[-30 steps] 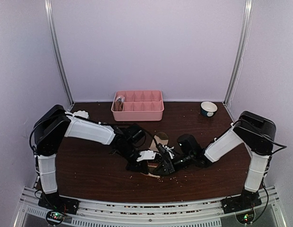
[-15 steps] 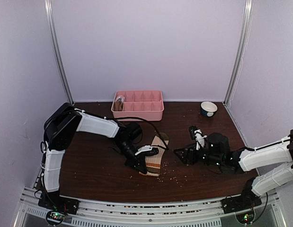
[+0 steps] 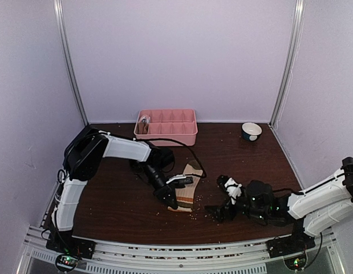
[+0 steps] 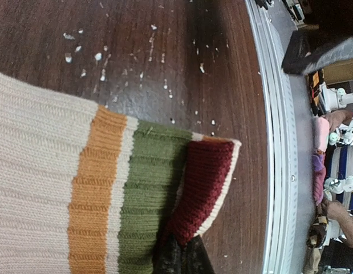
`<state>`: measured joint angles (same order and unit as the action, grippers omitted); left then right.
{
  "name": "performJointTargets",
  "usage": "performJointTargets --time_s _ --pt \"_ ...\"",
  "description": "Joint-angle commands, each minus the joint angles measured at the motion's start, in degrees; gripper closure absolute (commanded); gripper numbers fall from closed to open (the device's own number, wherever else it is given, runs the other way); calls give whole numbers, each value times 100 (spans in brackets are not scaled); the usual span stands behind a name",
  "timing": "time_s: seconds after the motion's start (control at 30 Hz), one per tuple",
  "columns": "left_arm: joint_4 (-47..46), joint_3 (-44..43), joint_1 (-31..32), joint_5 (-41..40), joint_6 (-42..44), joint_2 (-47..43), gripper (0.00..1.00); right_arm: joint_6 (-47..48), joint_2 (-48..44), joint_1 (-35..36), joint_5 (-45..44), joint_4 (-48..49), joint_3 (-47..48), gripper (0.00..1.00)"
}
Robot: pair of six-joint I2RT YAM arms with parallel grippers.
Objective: Roll the socks
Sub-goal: Roll the sock at the center of the board.
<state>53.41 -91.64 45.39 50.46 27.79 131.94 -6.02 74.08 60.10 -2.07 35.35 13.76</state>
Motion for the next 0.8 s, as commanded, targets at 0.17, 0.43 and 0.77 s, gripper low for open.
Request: performJointTargets --time_s 0.17,0.43,0.77 --pt "946 -337 -39 -2046 -132 1052 100 2894 1259 951 -276 -772 1267 26" --pt "1022 -548 -39 -2102 -133 1161 100 3514 2356 895 131 -1159 2271 51" --pt "1022 -575 -39 -2117 -27 1164 100 3380 2824 643 376 -1495 2713 71"
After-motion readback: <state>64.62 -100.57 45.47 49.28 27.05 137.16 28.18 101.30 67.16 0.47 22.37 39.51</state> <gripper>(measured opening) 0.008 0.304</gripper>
